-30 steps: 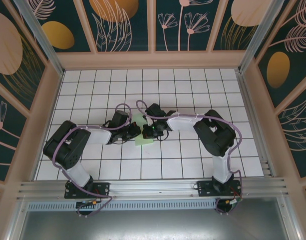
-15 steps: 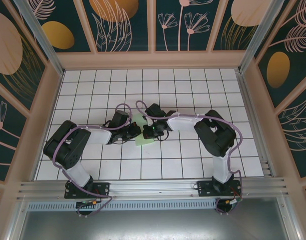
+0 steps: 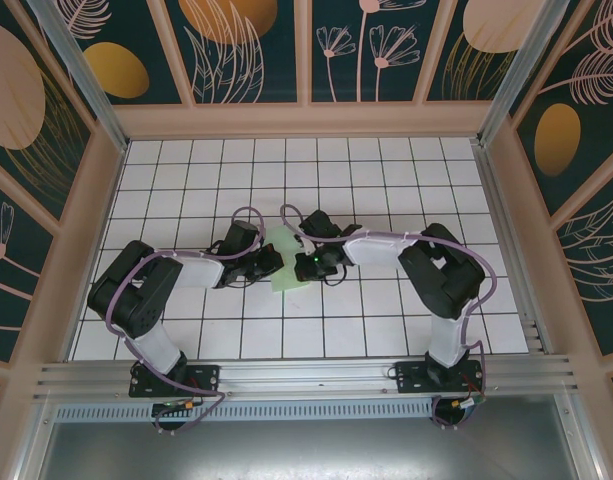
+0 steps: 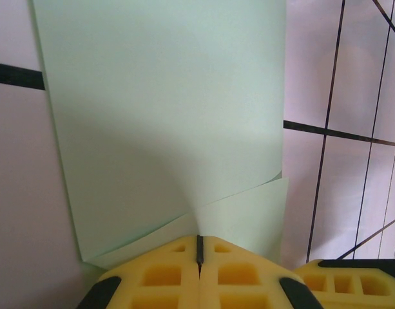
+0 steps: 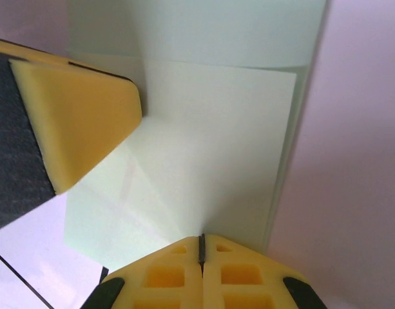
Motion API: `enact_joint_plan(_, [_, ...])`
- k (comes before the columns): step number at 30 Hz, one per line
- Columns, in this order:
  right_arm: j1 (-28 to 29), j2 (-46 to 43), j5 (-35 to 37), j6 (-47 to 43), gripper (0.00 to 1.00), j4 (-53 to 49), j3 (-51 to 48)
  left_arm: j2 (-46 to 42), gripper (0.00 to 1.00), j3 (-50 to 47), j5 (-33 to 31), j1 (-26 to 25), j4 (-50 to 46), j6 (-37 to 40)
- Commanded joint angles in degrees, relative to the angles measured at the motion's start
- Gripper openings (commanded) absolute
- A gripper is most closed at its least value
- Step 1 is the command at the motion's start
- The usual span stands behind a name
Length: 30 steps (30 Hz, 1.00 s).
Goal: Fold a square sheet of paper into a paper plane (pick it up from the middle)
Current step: Fold the triangle a second time at the center of the table.
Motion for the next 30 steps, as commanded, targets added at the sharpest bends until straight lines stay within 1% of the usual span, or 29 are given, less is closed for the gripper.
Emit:
enact_joint_plan(1, [-0.7,-1.7,1.5,-1.2,0.01,-6.3,-3.3,3.5,0.03,-1.4,-4.6,-0.2,-8.4,1.0])
enact_joint_plan(15, [-1.4,-4.1,0.7,-1.7,0.01,-6.7,-4.6,3.2,0.04,-1.4,-3.9,-0.3,-7.8,1.0])
enact_joint_plan(22, [-1.9,-9.6,-1.0,-2.3,0.01,-2.9,-2.0,3.3,0.03,-1.3,-3.6,-0.2,-7.4,1.1])
enact_joint_plan(30, [-1.9,-1.2,-5.4,-0.4,0.0,1.9,2.2,3.3,0.03,-1.6,-3.5,-0.2,-7.1,0.8])
